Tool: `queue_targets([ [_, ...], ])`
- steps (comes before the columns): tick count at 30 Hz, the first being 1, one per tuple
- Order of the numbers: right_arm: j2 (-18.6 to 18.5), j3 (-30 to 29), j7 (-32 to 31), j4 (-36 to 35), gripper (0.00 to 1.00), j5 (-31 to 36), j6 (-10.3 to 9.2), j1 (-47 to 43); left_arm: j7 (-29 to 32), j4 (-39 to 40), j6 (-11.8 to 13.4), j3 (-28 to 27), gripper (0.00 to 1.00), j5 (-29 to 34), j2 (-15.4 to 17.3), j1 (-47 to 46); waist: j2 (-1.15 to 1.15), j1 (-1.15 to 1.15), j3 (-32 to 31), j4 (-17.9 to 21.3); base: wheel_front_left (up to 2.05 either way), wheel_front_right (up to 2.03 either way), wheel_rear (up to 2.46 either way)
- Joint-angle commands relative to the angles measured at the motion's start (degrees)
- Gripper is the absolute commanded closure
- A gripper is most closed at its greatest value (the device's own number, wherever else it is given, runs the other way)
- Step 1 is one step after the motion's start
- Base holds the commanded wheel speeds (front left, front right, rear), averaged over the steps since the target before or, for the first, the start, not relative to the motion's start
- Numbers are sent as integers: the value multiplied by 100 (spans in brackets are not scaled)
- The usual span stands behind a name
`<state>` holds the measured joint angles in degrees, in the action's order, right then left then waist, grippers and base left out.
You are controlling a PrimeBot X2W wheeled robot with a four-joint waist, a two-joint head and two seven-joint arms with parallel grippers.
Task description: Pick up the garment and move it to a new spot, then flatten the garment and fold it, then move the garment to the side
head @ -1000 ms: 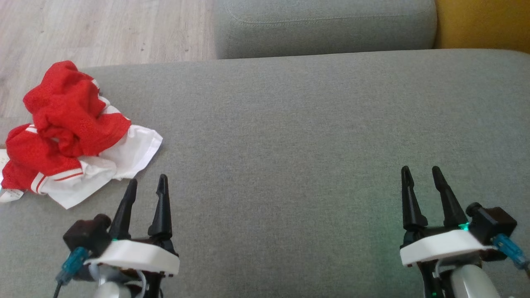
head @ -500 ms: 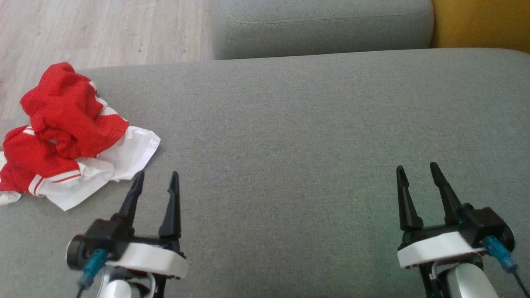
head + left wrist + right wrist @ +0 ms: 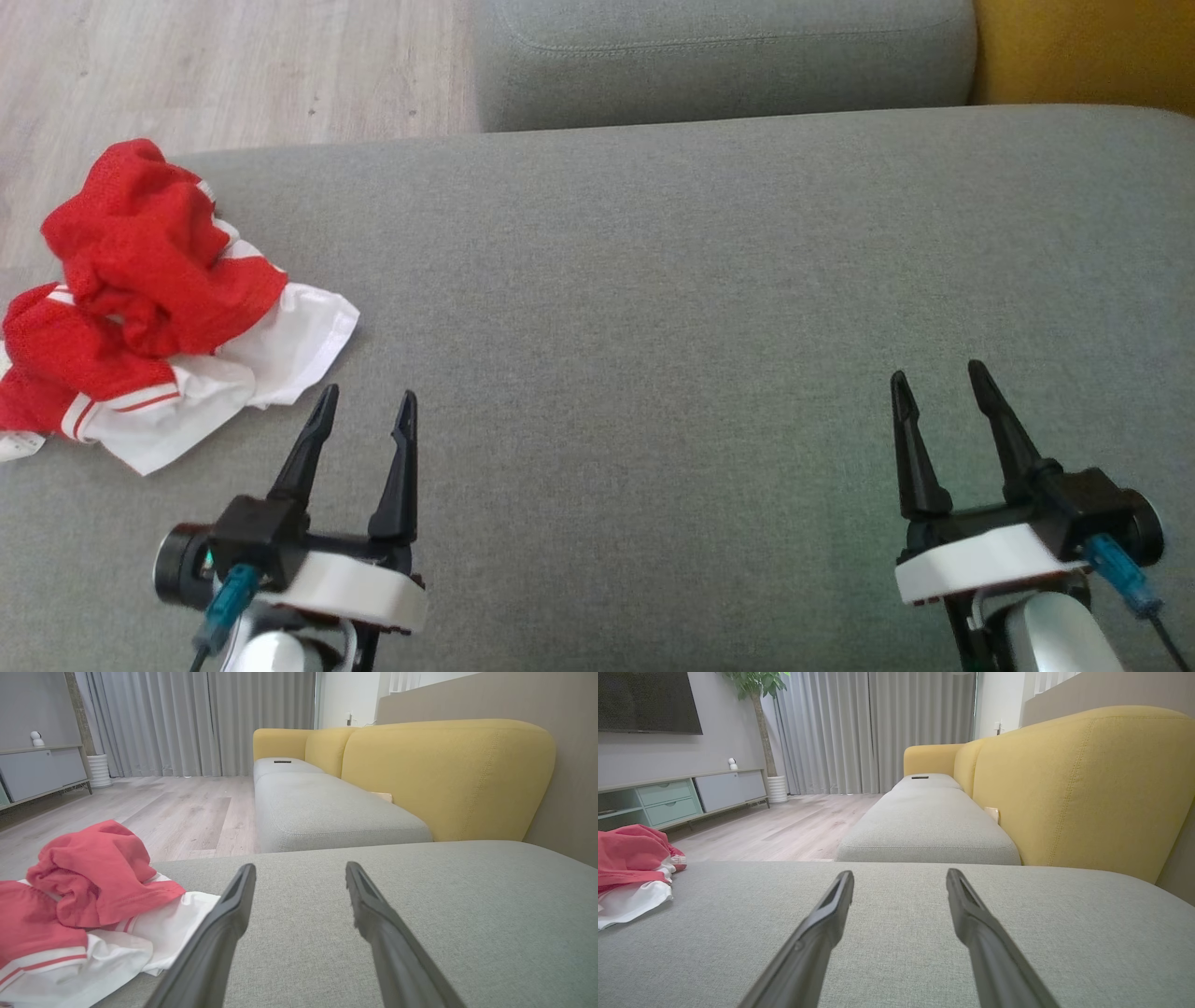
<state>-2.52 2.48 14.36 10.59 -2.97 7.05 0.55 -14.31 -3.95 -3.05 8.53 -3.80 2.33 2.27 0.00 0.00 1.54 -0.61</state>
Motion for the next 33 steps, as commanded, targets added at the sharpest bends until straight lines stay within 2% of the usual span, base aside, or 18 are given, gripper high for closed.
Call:
queue_targets([
  [1, -36, 109, 63, -219, 0, -24, 44, 194, -69, 179, 2, -187, 0, -21, 54, -176, 0, 0, 3, -3, 0, 0, 0],
  [4, -36, 114, 63, -235, 0, -44, 44, 182, -69, 195, 38, -220, 0, -33, 54, -186, 0, 0, 12, -41, 0, 0, 0],
  [7, -36, 111, 63, -265, 0, -53, 44, 148, -69, 285, 228, -332, 0, -151, 54, -218, 0, 0, 32, -163, 0, 0, 0],
  [9, -36, 111, 63, -281, 0, -52, 44, 124, -69, 284, 268, -362, 0, -180, 54, -206, 0, 0, 40, -281, 0, 0, 0],
  [16, -36, 162, 63, -269, 0, -9, 44, 88, -69, 226, 390, -494, 0, -185, 54, -190, 0, 0, 74, -852, 0, 0, 0],
  [20, -36, 197, 63, -262, 0, 1, 44, 98, -69, 238, 458, -599, 0, -149, 54, -185, 0, 0, 82, -1302, 0, 0, 0],
  [24, -36, 222, 63, -255, 0, 16, 44, 91, -69, 250, 443, -645, 0, -199, 54, -169, 0, 0, 76, -1628, 0, 0, 0],
  [27, -36, 238, 63, -237, 0, 24, 44, 85, -69, 337, 283, -623, 0, -165, 54, -166, 0, 0, 74, -1835, 0, 0, 0],
  [31, -36, 266, 63, -206, 0, 46, 44, 88, -69, 400, 240, -673, 0, -197, 54, -119, 0, 0, 81, -2033, 0, 0, 0],
  [33, -36, 269, 63, -202, 0, 55, 44, 82, -69, 369, 313, -710, 0, -209, 54, -82, 0, 0, 86, -2105, 0, 0, 0],
])
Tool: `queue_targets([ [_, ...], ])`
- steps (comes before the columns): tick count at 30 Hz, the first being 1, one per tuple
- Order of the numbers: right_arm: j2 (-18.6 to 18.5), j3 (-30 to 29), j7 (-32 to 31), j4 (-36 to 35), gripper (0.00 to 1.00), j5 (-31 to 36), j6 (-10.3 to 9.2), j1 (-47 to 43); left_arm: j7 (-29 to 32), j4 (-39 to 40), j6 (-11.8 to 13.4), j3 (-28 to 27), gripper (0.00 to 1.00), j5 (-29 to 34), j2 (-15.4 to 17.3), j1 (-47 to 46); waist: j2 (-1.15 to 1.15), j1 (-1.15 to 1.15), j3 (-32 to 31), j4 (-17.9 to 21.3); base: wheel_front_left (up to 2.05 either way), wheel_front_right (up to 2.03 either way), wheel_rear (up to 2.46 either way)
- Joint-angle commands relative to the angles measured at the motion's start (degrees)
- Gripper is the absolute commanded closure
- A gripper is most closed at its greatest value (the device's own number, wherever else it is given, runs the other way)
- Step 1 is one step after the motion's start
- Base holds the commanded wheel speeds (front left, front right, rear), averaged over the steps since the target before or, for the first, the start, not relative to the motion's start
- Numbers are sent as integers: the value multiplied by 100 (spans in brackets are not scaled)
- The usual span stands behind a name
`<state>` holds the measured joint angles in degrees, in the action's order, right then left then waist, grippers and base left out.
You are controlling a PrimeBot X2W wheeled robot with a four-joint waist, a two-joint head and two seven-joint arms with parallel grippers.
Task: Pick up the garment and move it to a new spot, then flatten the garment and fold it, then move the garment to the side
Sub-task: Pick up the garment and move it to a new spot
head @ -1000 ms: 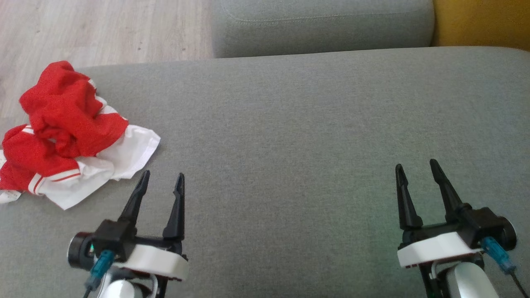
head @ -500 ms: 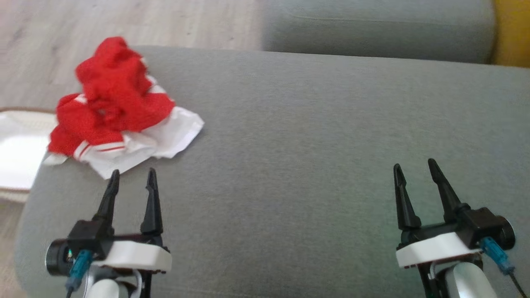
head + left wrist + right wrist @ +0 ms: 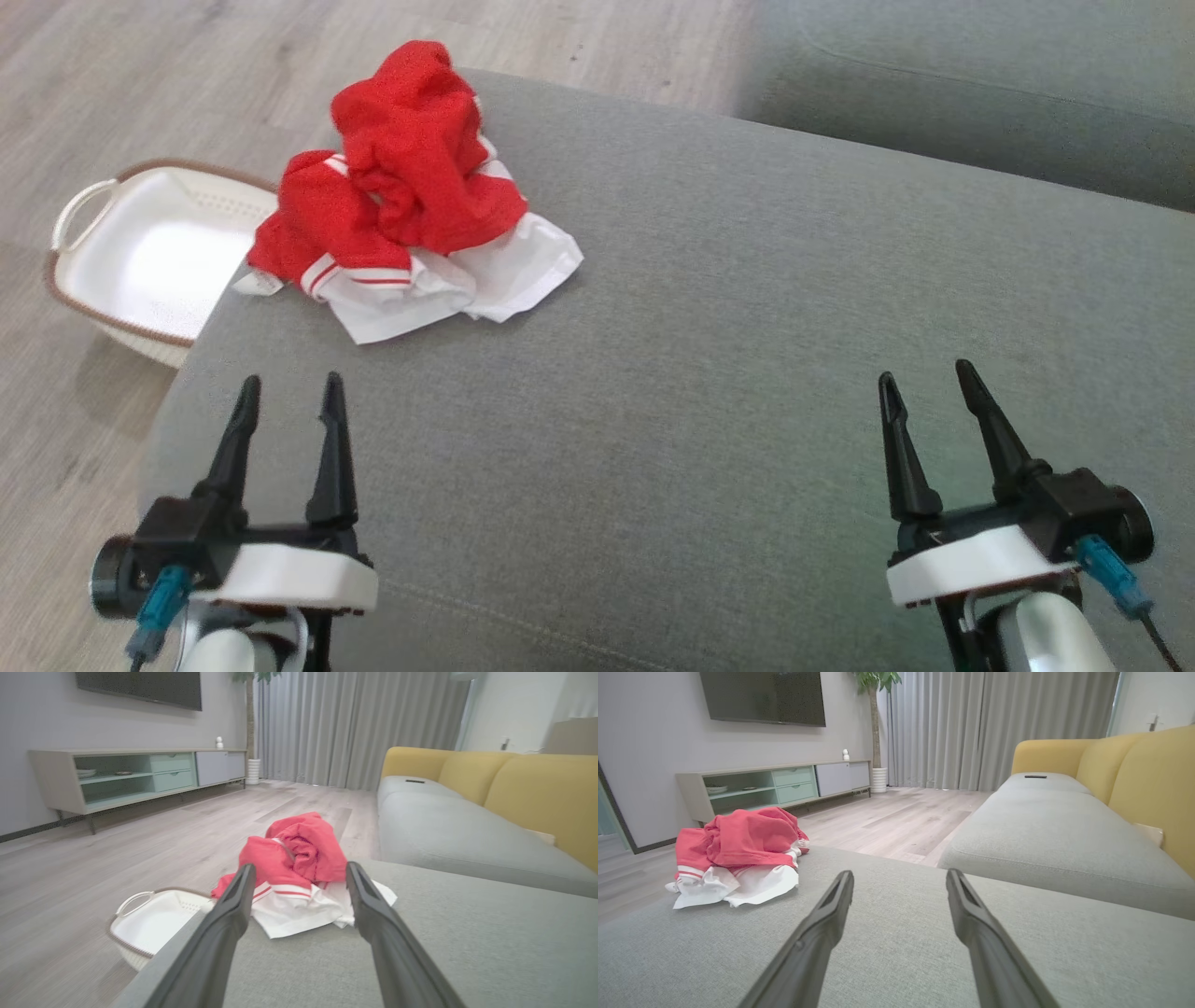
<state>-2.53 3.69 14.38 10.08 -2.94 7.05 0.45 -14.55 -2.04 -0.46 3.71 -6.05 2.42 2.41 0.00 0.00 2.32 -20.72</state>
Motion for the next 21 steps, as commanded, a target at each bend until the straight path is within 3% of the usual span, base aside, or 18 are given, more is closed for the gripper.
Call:
queue_targets([
  [1, -35, 148, 62, -152, 0, 52, 44, 92, -45, 177, 53, -228, 0, 16, 45, -97, 0, 0, 9, -94, 0, 0, 0],
  [14, -35, 78, 62, -154, 0, 271, 44, 247, -45, -33, 304, -207, 0, -172, 45, -387, 0, 0, 456, -319, 0, 0, 0],
  [17, -35, 67, 62, -164, 0, 376, 44, 344, -45, -86, 202, -252, 0, -208, 45, -756, 0, 0, 694, -295, 0, 0, 0],
  [21, -35, 48, 62, -169, 0, 600, 44, 534, -45, -265, -123, -404, 0, -120, 64, -1600, 0, 0, 1092, -211, 0, 0, 0],
])
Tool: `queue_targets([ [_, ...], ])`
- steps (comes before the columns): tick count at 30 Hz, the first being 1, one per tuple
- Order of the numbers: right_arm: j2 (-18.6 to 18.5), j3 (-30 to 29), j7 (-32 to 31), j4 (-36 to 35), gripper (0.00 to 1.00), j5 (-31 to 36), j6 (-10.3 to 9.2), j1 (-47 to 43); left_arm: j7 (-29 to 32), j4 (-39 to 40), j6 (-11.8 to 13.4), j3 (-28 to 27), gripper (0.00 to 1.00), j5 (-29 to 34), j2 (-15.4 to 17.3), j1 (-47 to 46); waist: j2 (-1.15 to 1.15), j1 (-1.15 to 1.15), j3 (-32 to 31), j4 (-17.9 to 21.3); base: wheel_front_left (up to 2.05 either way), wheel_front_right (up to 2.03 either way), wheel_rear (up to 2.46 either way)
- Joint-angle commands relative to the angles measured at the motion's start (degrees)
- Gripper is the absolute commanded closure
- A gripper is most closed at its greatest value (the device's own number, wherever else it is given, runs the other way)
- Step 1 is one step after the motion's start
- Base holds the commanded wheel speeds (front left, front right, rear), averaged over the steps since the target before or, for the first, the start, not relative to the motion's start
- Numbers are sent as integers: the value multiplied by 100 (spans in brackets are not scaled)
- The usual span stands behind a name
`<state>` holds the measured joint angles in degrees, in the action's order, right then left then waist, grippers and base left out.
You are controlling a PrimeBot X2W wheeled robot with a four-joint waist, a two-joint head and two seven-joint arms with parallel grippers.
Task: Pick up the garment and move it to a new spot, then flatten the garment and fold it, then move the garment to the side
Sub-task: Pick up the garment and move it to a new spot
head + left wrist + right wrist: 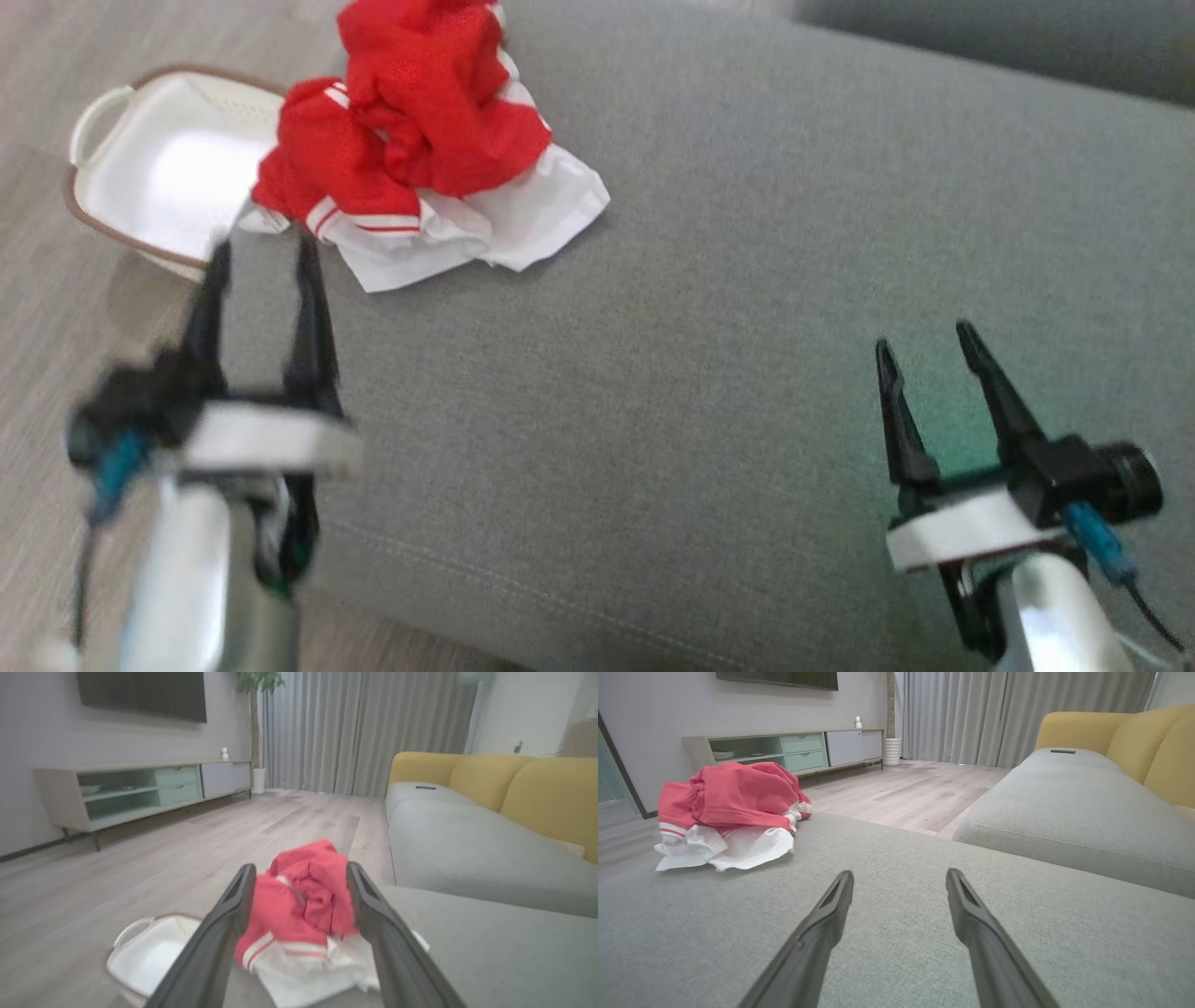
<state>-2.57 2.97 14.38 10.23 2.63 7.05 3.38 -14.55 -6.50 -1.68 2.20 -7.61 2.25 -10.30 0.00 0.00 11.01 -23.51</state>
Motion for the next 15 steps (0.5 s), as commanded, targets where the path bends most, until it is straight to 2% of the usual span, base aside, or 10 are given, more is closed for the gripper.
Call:
queue_targets([
  [1, -35, 113, 62, -185, 0, 101, 44, 300, -45, 100, -60, -313, 0, 44, 97, -586, 0, 0, 319, 95, 0, 0, 0],
  [4, -115, 123, 62, -199, 0, 183, 44, 487, -45, -353, -201, -499, 0, -11, 181, -1366, 0, 0, 631, 213, 0, 0, 0],
  [9, -273, 103, 62, -240, 0, 227, 44, 742, -10, -1742, -429, -429, 0, -90, 515, -2678, 0, 0, 1076, 413, 0, 0, 0],
  [15, -365, 87, 62, -281, 0, 230, 44, 951, 586, -3314, -529, -342, 0, -375, 800, -4115, 0, 0, 1506, 649, 0, 0, 0],
])
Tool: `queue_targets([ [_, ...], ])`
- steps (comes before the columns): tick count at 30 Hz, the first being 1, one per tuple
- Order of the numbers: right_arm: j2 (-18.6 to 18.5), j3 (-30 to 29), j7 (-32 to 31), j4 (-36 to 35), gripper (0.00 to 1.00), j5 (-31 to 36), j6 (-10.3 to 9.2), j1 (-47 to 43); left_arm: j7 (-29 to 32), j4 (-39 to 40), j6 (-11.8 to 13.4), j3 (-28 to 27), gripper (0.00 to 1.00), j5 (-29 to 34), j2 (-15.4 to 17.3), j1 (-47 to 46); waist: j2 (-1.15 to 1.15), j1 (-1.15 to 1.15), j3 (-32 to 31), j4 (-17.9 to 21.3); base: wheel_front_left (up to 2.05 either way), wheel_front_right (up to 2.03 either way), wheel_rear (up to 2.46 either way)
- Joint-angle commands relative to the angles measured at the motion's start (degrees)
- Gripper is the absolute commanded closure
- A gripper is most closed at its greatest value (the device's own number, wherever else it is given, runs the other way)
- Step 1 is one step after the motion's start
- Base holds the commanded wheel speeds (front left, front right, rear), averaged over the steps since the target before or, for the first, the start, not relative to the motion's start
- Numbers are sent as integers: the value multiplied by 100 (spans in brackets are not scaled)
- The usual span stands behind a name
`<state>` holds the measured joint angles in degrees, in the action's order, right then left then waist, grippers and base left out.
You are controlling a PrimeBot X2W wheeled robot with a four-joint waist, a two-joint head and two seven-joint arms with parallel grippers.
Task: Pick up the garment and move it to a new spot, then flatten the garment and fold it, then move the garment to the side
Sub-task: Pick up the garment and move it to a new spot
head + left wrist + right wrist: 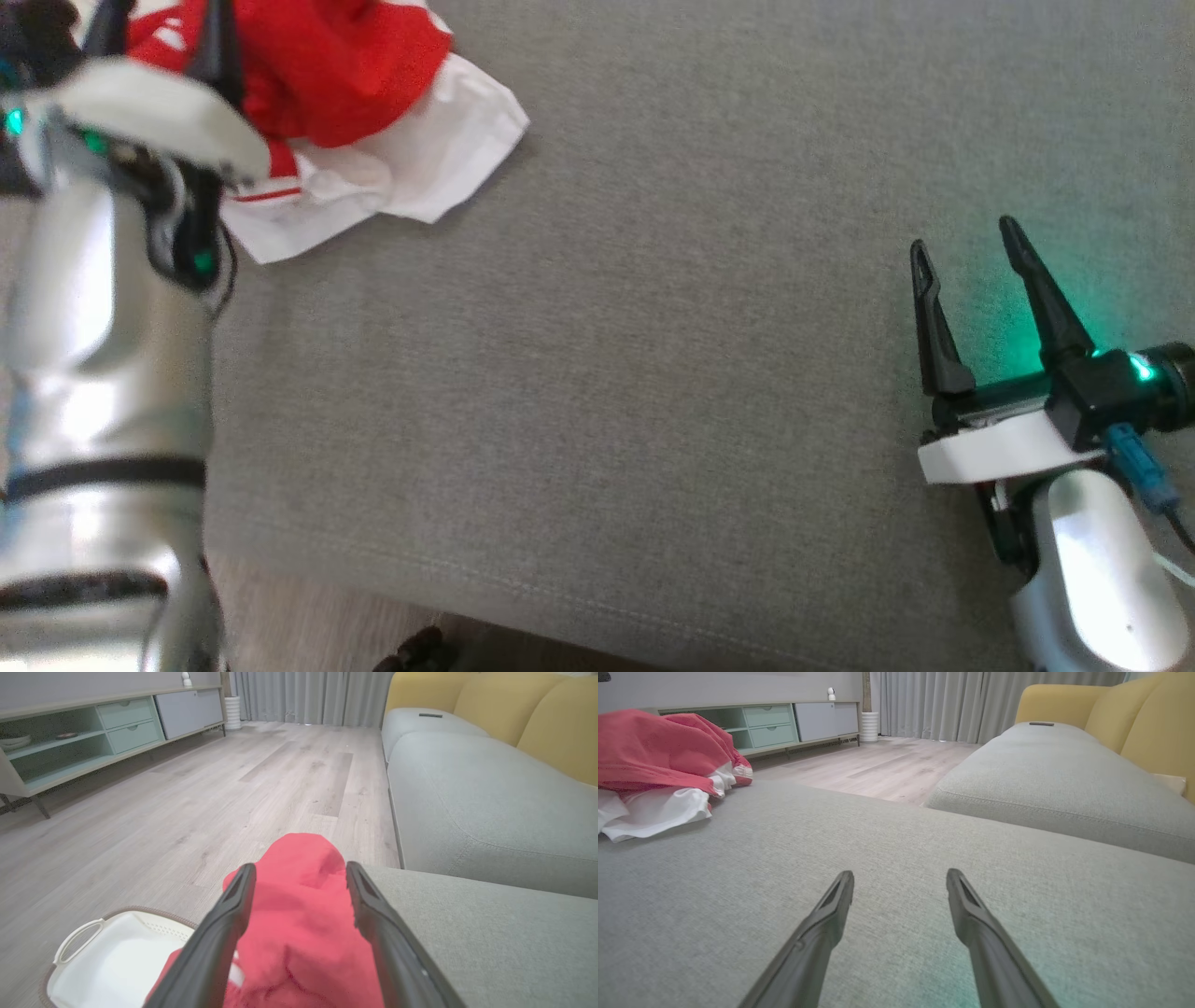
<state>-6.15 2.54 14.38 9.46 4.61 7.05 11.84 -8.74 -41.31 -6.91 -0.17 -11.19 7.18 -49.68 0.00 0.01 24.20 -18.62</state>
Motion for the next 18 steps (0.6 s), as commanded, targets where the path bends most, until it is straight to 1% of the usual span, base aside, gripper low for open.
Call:
queue_targets([
  [1, -21, 134, 62, -212, 0, 31, 44, 135, 89, -33, -13, -84, 0, -39, 348, -380, 0, -1, 255, 193, 0, 0, 0],
  [6, -86, 158, 62, -260, 0, 24, 44, 286, 565, -1042, -32, 39, 0, -75, 568, -1183, 0, -1, 535, 345, 0, 0, 0],
  [9, -103, 200, 62, -278, 0, 19, 44, 380, 749, -1593, 55, 43, 0, -50, 720, -1505, 0, -1, 656, 456, 0, 0, 0],
  [10, -103, 200, 62, -278, 0, 19, 44, 380, 749, -1593, 55, 43, 0, -50, 720, -1505, 0, -1, 656, 456, 0, 0, 0],
  [14, -105, 201, 62, -290, 0, 15, 44, 483, 1066, -2261, 82, 79, 0, -51, 846, -1765, 0, -1, 779, 585, 0, 0, 0],
  [18, -102, 170, 62, -281, 0, 9, 44, 530, 1198, -2693, 75, 145, 0, -54, 857, -1882, 0, -1, 836, 642, 0, 0, 0],
])
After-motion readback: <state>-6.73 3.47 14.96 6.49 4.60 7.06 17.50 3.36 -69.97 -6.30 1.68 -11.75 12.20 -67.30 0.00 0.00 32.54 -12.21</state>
